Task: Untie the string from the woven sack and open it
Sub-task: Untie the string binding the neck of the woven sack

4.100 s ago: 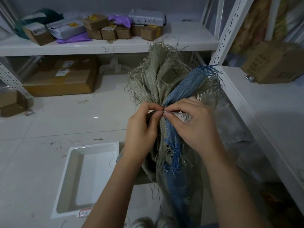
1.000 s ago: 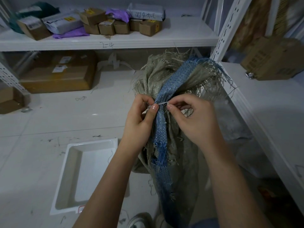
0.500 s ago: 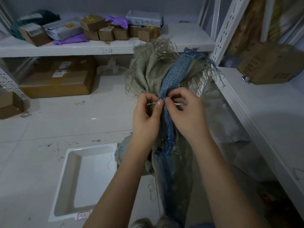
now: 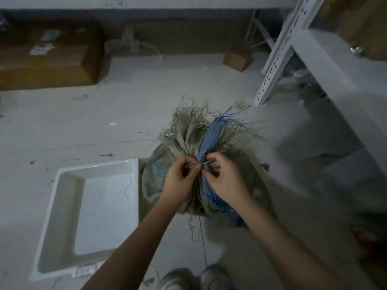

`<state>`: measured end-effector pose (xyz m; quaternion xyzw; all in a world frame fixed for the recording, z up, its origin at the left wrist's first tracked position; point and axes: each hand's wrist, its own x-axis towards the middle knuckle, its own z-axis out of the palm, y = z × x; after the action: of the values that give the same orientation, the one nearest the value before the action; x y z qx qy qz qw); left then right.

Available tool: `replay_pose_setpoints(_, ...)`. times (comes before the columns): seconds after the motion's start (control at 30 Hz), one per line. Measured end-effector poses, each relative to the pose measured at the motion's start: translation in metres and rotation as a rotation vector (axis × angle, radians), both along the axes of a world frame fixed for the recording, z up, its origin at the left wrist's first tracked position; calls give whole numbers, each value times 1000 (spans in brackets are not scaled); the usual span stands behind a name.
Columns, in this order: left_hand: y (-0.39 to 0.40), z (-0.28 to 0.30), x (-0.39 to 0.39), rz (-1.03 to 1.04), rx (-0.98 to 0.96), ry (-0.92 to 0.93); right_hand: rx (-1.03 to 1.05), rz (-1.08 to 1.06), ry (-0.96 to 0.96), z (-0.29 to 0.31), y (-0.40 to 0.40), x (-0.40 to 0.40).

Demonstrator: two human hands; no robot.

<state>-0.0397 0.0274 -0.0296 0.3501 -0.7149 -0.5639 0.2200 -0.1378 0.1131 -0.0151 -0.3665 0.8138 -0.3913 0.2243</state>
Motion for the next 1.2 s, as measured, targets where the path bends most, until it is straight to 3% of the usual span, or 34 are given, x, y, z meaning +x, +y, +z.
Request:
replay_pose_setpoints(0.23,4,-107,0,-44,49,-154,121,-8,-4,-109,6,1)
replay_pose_setpoints(0.47,13,-143,1,-40,86,-206,212,-29,32,-152,11,10)
replay_pose_setpoints(0.73,9,-115,15,83,125,-162,203,-69,99,-132,18,8)
replay_pose_setpoints(0.93,-8,-57,33,212,218,-139,414,-57,193,-91,19,5)
replay_pose_setpoints(1.03,-15,-28,43,327,193,-120,278,-99,273,-54,16,12)
replay_pose_setpoints(1.1,-16,-8,47,419,218,-70,167,-82,86,-26,11,20)
replay_pose_setpoints(1.2,-14,20,49,503,302,44,200,-64,-551,10,-2,37)
